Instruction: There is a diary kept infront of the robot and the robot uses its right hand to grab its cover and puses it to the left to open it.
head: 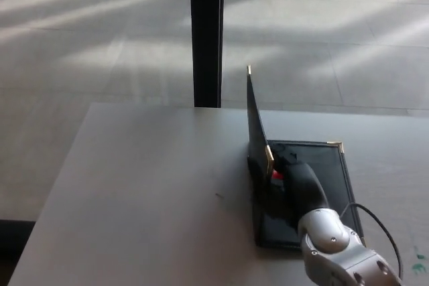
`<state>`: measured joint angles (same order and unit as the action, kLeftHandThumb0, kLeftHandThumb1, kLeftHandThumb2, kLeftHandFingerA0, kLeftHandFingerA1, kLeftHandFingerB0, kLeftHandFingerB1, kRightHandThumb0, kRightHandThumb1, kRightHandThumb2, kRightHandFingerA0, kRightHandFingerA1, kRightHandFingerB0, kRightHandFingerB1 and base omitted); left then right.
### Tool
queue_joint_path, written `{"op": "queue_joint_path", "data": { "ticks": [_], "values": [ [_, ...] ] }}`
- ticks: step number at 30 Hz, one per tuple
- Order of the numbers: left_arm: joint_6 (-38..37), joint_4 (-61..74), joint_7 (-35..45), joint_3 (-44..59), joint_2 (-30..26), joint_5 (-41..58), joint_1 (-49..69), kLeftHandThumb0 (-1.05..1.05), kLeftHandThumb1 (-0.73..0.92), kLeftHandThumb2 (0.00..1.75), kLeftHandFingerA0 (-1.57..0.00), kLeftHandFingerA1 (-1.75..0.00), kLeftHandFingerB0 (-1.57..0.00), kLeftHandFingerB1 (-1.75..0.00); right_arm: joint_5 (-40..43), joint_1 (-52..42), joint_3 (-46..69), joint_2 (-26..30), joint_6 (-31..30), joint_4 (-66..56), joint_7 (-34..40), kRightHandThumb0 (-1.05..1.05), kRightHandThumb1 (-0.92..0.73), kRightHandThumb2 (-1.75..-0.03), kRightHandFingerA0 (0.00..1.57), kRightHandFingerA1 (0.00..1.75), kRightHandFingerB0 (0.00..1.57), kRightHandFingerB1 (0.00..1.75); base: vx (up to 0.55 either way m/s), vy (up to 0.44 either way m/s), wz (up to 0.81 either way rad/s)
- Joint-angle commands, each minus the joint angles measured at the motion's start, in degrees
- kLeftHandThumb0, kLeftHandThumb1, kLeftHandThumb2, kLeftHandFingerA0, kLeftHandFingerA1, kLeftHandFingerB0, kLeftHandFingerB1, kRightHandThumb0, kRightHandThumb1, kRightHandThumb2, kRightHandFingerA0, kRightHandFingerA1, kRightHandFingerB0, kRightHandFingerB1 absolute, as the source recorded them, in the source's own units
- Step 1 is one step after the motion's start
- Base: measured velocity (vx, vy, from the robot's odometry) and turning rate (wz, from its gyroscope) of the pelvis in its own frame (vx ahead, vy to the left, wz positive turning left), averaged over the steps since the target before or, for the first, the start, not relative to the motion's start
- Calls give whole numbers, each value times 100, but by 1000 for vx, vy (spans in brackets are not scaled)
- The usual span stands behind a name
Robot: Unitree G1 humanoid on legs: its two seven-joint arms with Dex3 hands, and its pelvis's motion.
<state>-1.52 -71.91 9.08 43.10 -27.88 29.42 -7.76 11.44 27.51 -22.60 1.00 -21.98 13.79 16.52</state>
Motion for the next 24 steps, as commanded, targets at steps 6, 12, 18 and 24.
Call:
{"op": "queue_joint_path", "data": {
  "ticks": [6, 12, 18, 24],
  "values": [
    [45, -15, -161, -258, -292, -171, -266, -105, 92, 114, -30, -175, -19, -152, -1331, 13, -1333, 393, 496, -785, -886, -89, -92, -73, 67, 122, 22, 44, 0, 0, 0],
    [73, -76, -216, -391, -349, -217, -417, -105, 92, 114, -30, -175, -20, -152, -1570, 29, -1760, 254, 354, -995, -986, -91, -91, -76, 59, 107, 20, 46, 0, 0, 0],
    [105, -97, -302, -482, -329, -275, -551, -105, 92, 114, -35, -175, -19, -161, -1745, 106, -1964, 95, 151, -1066, -1025, -93, -92, -76, 51, 93, 22, 51, 0, 0, 0],
    [68, -53, -119, -587, -298, -307, -601, -105, 92, 113, -25, -175, -17, -156, -1864, 142, -1993, -68, 255, -764, -1130, -95, -92, -78, 89, 163, 19, 53, 1, -6, 3]
  ]
}}
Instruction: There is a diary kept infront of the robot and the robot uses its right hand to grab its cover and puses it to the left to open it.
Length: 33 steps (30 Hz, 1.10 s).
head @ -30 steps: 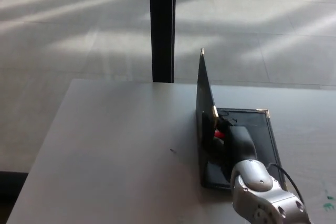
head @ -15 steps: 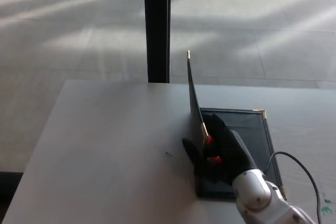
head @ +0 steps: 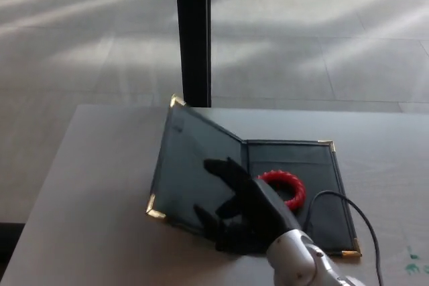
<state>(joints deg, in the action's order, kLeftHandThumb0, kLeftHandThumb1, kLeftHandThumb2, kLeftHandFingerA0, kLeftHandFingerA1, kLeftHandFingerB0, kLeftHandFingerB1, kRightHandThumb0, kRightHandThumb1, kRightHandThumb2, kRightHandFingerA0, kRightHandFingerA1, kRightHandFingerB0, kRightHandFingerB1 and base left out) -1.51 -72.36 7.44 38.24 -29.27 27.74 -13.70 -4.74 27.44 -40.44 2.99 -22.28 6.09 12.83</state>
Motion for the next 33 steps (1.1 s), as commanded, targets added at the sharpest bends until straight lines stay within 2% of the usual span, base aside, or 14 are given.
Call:
{"op": "queue_joint_path", "data": {
  "ticks": [1, 4, 5, 6, 10, 11, 16, 18, 19, 21, 24, 26, 27, 33],
  "values": [
    [71, -6, 30, -114, -158, -145, -18, -105, 92, 115, -27, -175, -16, -151, -281, 160, -209, -266, 263, 17, -806, -95, -92, -80, 88, 159, 18, 53, 2, -14, 8],
    [87, 21, -26, -139, -144, -134, -69, -105, 92, 112, -27, -175, -17, -158, -410, 248, -200, -246, 80, -19, -994, -96, -92, -81, 86, 160, 17, 53, 0, -14, 10],
    [90, 30, -37, -129, -135, -115, -88, -105, 92, 106, -26, -175, -16, -151, -425, 265, -169, -260, 12, -48, -1057, -93, -76, -122, 105, 145, 13, 55, -3, -17, 6],
    [102, 33, -43, -125, -134, -106, -101, -105, 92, 112, -25, -175, -18, -158, -442, 269, -144, -282, 2, -54, -1096, -95, -92, -80, 87, 172, 18, 53, 0, 0, 0],
    [117, 55, -108, -206, -80, -149, -173, -105, 92, 114, -28, -175, -21, -156, -587, 368, -163, -335, -145, -64, -1336, -100, -92, -86, 91, 173, 17, 51, 0, 0, 0],
    [109, 60, -76, -217, -69, -147, -180, -105, 92, 109, -29, -175, -18, -151, -612, 344, -173, -380, -86, -5, -1345, -96, -92, -80, 71, 150, 18, 52, 0, 0, 0],
    [76, 23, -110, -260, -68, -154, -195, -105, 92, 115, -34, -175, -25, -154, -732, 345, -112, -467, -206, 135, -1522, -95, -92, -81, 81, 162, 17, 51, 0, 0, 0],
    [102, 8, -44, -279, -97, -157, -196, -105, 92, 117, -26, -174, -17, -153, -825, 441, 31, -421, -498, 279, -1546, -91, -92, -80, 75, 143, 15, 48, 0, 0, 0],
    [144, -13, -106, -239, -86, -109, -237, -105, 92, 113, -27, -175, -19, -154, -746, 564, 258, -344, -513, 457, -1637, -67, -71, -121, 55, 84, 2, 48, 0, 0, 0],
    [149, -33, -111, -231, -85, -100, -260, -105, 92, 113, -26, -175, -18, -154, -685, 639, 526, -381, -529, 681, -1617, -77, -78, -123, 39, 73, 6, 49, 0, 0, 0],
    [140, -31, -55, -246, -78, -112, -278, -105, 92, 112, -22, -175, -15, -154, -657, 880, 1029, -519, -575, 1293, -1436, -96, -82, -106, 50, 112, 40, 69, 0, 0, 0],
    [145, -18, -61, -255, -77, -118, -277, -105, 92, 112, -22, -175, -15, -154, -702, 967, 1158, -580, -557, 1489, -1422, -96, -82, -106, 50, 112, 40, 69, 0, 0, 0],
    [84, -14, -106, -331, -70, -204, -253, -105, 92, 114, -33, -175, -19, -150, -274, 1171, 1799, -704, -912, 1657, -1481, -94, -81, -103, 31, 83, 40, 74, 0, 0, 0],
    [57, -34, -132, -377, -40, -201, -208, -105, 92, 116, -33, -175, -22, -151, 68, 1334, 2699, -1074, -1456, 1632, -1473, -91, -92, -73, 21, 50, 22, 47, 0, 0, 0]
  ]
}}
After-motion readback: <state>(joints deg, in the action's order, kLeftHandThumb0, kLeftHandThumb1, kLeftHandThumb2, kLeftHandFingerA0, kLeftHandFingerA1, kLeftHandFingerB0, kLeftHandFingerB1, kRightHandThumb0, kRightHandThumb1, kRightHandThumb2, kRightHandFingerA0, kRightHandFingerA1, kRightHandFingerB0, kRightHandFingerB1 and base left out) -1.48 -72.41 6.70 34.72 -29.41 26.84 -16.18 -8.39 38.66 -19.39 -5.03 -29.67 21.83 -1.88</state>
